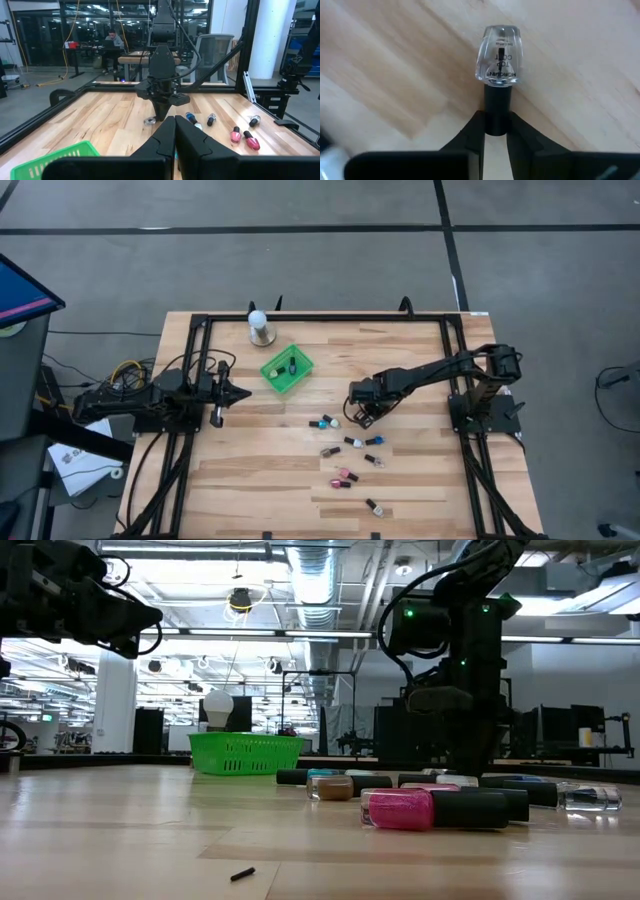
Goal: Pick & Place Nail Polish
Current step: Put the top transparent nail polish bottle into the green bin
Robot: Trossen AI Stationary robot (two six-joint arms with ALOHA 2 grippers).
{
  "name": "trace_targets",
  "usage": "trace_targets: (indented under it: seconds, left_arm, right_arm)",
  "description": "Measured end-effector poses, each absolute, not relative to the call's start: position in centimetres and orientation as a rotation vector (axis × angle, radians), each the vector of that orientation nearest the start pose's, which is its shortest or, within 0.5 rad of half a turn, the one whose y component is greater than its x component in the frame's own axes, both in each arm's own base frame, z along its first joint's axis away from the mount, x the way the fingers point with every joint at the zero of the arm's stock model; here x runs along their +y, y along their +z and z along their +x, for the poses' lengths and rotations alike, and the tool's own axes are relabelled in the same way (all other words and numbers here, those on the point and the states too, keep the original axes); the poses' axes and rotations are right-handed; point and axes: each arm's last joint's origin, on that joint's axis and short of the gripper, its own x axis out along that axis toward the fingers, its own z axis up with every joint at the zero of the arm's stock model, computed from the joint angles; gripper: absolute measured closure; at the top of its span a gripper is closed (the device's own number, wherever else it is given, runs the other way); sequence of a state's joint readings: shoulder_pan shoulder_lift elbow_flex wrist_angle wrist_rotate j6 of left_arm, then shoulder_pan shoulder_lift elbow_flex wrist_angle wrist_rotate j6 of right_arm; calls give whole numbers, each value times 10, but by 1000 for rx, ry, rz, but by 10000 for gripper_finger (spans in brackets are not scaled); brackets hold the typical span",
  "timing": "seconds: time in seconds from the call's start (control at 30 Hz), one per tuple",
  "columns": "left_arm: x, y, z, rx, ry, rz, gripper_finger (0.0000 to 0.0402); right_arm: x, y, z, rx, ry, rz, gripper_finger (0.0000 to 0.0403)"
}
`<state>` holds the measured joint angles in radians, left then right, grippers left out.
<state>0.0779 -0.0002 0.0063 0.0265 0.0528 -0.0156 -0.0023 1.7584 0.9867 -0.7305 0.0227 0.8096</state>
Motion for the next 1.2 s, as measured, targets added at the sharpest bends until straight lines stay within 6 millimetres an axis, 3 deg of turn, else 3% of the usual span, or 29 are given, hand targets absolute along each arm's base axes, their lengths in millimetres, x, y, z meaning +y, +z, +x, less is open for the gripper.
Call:
trace_targets:
  seconds: [0.27,0.57,0.73,1.2]
  left_arm:
    - [6,168,97,-33,25,-13,400]
    - [6,168,97,-34,25,-14,400]
    - [6,168,97,-34,25,-14,400]
    - [6,168,97,-35,25,-13,400]
  right_arm:
    - [-14,182,311,1279,-565,652,361]
    - [-33,257,352,1005,-412,664,361]
    - [-43,291,366,853,-332,658,361]
    - [-64,319,383,577,-114,742,361]
